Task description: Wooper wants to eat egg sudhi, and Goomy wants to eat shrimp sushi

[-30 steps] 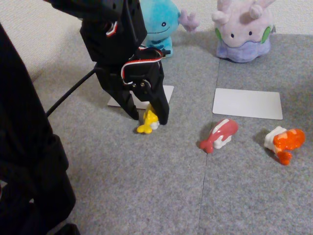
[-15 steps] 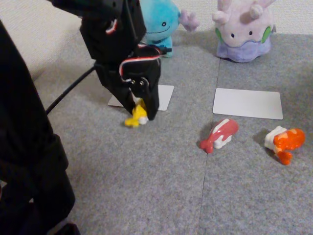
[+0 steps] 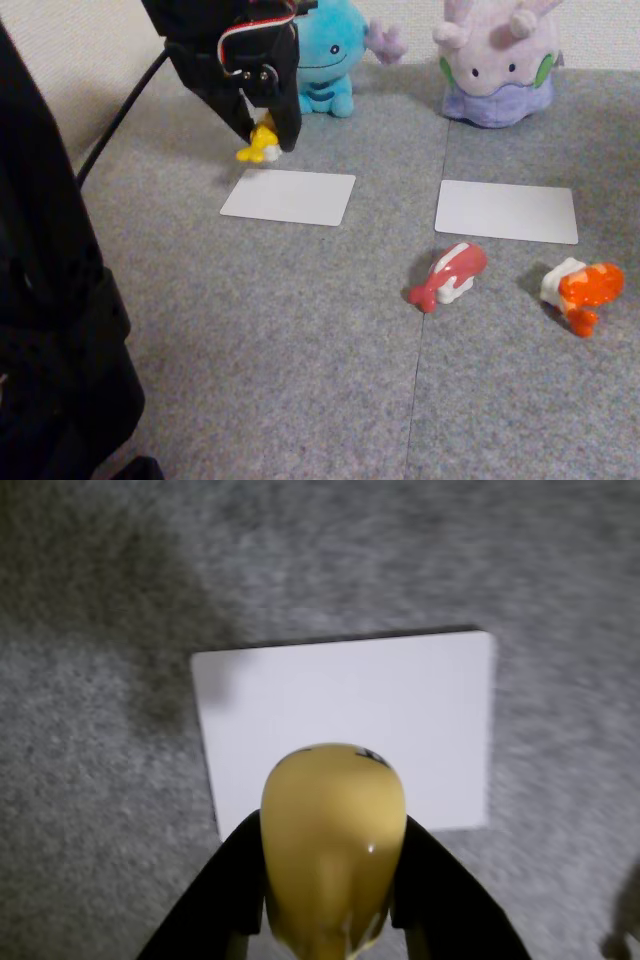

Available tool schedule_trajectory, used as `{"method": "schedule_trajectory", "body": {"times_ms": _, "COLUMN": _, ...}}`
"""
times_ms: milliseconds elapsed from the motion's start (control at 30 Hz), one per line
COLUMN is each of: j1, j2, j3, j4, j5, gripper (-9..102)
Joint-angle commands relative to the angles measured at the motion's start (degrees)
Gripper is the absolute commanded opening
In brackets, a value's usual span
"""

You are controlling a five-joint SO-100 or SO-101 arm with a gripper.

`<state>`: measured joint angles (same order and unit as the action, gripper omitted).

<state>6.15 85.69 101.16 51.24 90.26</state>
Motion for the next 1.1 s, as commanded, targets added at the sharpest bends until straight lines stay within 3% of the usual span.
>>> {"method": "schedule_trajectory", "body": {"times_ms": 0, "j1": -0.2, "j2": -2.9, "j3": -4.2, "j4": -1.1, "j5": -0.8, "gripper": 9}}
{"method": "schedule_trajectory", "body": {"times_ms": 300, "j1": 1.0, "j2": -15.0, "j3": -7.7, "j4": -3.9, "j5": -1.0, "gripper": 11}}
{"method": "schedule_trajectory", "body": {"times_ms": 600, "j1": 1.5, "j2": -12.7, "j3": -8.3, "j4": -2.5, "j5": -1.0, "gripper": 44}}
{"method": "schedule_trajectory", "body": {"times_ms": 700, "j1": 1.5, "j2": -8.8, "j3": -8.3, "j4": 0.4, "j5": -1.0, "gripper": 51}}
{"method": "schedule_trajectory", "body": {"times_ms": 833, "j1": 4.1, "j2": 1.9, "j3": -8.3, "j4": 7.8, "j5": -1.1, "gripper": 52}}
{"method": "schedule_trajectory", "body": {"times_ms": 1067, "j1": 17.9, "j2": 18.9, "j3": -8.3, "j4": 17.3, "j5": -7.8, "gripper": 51}}
